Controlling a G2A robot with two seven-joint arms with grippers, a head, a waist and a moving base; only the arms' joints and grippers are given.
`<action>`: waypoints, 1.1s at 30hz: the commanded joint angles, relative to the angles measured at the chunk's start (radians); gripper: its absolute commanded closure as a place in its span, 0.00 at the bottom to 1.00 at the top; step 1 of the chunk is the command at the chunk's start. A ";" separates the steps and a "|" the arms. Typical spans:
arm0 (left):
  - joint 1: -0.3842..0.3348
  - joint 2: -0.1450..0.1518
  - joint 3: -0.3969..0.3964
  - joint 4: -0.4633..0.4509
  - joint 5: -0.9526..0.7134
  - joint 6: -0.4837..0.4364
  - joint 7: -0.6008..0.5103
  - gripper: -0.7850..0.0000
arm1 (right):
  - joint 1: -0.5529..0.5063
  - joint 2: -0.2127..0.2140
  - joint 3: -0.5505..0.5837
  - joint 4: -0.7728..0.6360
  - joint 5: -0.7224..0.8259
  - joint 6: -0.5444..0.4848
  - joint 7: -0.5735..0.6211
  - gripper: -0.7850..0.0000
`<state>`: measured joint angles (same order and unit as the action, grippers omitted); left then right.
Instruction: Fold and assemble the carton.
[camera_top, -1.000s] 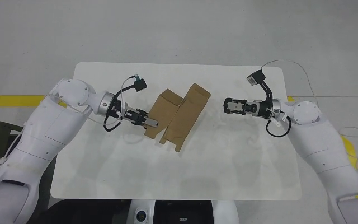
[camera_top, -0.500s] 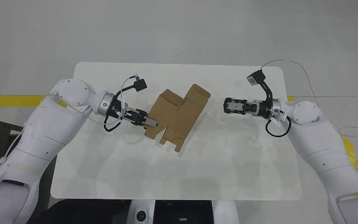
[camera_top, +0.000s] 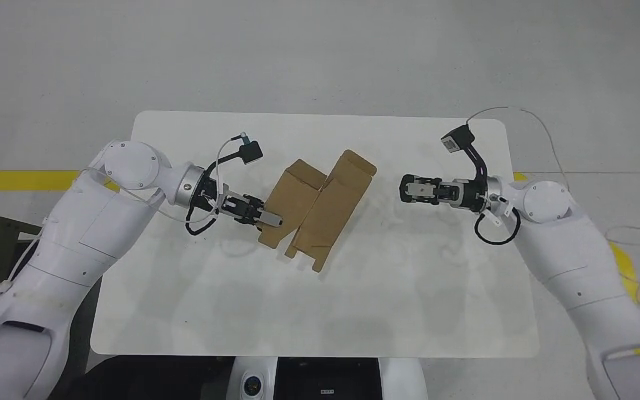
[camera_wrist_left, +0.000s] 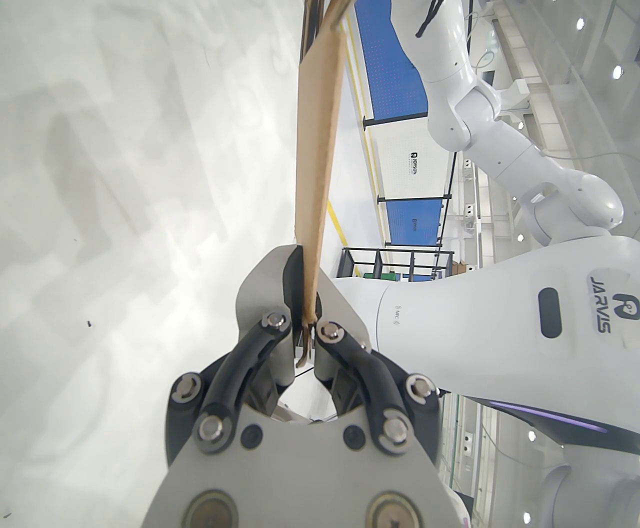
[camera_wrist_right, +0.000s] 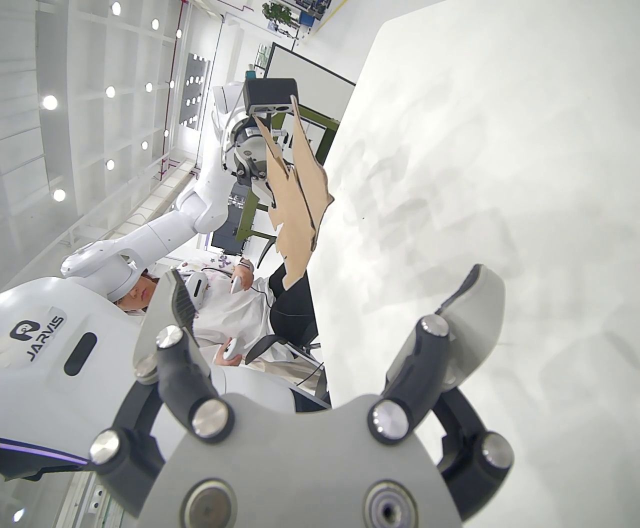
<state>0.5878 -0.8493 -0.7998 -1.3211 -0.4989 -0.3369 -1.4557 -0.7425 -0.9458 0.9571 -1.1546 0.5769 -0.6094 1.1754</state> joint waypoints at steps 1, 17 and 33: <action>0.011 0.004 -0.006 -0.013 0.019 0.015 0.003 1.00 | -0.011 0.001 0.007 -0.017 -0.015 0.010 -0.018 0.00; 0.001 0.021 0.048 -0.089 -0.022 0.053 -0.080 1.00 | -0.020 -0.034 -0.055 -0.030 0.041 0.022 0.058 0.00; -0.088 0.020 0.186 -0.052 -0.109 0.053 -0.080 1.00 | 0.005 -0.056 -0.124 -0.056 0.071 0.083 0.118 0.65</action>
<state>0.5039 -0.8297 -0.6199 -1.3749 -0.6041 -0.2842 -1.5359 -0.7386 -1.0014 0.8355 -1.2083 0.6467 -0.5297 1.2906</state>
